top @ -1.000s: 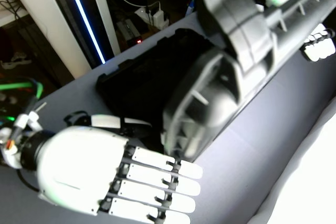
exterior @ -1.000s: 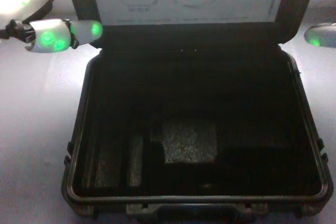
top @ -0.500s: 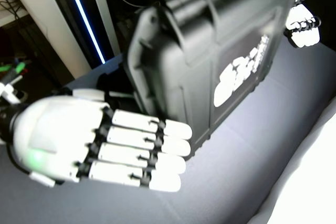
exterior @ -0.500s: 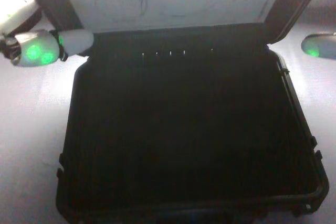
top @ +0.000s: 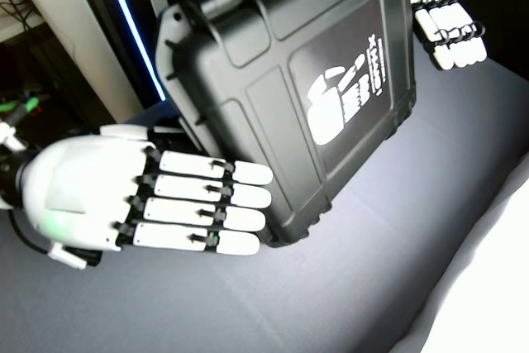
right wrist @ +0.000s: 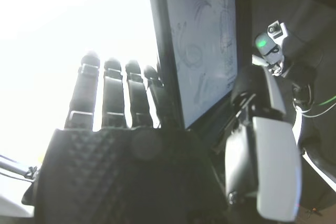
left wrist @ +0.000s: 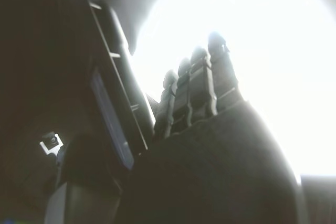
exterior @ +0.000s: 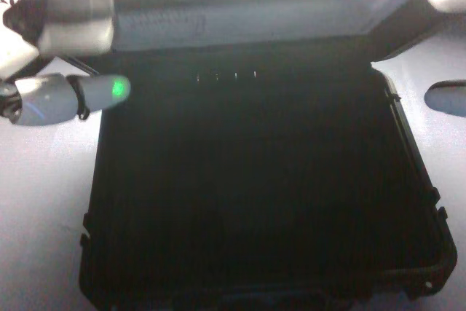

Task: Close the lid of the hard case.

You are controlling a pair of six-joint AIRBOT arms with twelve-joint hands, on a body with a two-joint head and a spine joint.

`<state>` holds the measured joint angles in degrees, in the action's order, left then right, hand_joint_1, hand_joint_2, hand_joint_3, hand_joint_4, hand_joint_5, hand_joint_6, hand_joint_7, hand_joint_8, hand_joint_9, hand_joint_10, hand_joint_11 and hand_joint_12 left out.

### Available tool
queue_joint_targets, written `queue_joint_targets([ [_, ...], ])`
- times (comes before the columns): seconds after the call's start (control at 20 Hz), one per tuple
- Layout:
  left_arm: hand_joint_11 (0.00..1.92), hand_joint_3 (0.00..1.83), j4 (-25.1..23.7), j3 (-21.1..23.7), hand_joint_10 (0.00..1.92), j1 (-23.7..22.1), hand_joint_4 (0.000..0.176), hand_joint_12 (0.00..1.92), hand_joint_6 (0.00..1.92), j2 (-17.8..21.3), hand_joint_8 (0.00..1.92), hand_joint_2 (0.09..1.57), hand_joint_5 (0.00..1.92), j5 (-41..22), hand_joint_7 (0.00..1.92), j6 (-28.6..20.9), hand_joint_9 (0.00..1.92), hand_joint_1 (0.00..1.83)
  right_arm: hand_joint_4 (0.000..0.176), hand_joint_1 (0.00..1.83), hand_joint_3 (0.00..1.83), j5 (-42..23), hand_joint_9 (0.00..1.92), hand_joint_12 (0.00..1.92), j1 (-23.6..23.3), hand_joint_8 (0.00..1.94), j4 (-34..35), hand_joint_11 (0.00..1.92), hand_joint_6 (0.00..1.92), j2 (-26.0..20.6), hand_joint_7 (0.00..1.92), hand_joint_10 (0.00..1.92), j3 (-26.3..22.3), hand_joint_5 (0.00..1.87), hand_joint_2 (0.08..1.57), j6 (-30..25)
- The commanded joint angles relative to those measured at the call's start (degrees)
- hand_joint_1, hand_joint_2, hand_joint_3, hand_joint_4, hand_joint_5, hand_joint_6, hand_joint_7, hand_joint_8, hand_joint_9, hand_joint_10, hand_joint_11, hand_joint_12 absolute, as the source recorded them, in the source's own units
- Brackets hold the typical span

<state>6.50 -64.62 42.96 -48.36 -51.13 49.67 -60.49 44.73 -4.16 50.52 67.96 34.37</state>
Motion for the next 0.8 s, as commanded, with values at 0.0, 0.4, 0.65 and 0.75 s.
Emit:
queue_joint_targets([
  [0.0, 0.08, 0.01, 0.7, 0.2, 0.02, 0.0, 0.000, 0.17, 0.01, 1.2, 0.01, 1.23, 0.03, -8.1, 0.07, -0.3, 0.09, 0.00, 0.000, 0.37, 0.01, -7.7, 0.05, 0.05, -0.1, 0.01, 1.6, 0.09, 0.00, 0.1, 0.05, 0.02, 0.0, 0.02, 1.16, -0.5],
  [0.4, 0.01, 0.01, 1.6, 4.9, 0.00, 7.0, 0.000, 0.18, 0.00, 5.7, 0.00, 1.17, 0.04, -12.8, 0.06, -0.3, 0.07, 0.00, 0.000, 0.39, 0.01, -11.0, 0.04, 0.05, 4.3, 0.01, 3.3, 0.07, 0.00, -0.5, 0.06, 0.00, -1.5, 0.04, 1.20, -1.6],
  [0.65, 0.00, 0.00, 3.2, 6.7, 0.00, 10.7, 0.000, 0.24, 0.00, 7.6, 0.00, 1.23, 0.03, -15.6, 0.07, -0.3, 0.09, 0.00, 0.000, 0.41, 0.00, -13.6, 0.03, 0.06, 6.5, 0.00, 3.7, 0.06, 0.00, -1.4, 0.05, 0.00, -3.1, 0.04, 1.19, -1.6],
  [0.75, 0.00, 0.00, 4.0, 7.9, 0.00, 13.0, 0.000, 0.20, 0.00, 8.7, 0.00, 1.26, 0.01, -17.1, 0.07, -0.3, 0.09, 0.00, 0.000, 0.39, 0.00, -13.7, 0.04, 0.07, 7.0, 0.00, 4.0, 0.08, 0.00, -1.4, 0.06, 0.01, -3.2, 0.05, 1.19, -1.6],
])
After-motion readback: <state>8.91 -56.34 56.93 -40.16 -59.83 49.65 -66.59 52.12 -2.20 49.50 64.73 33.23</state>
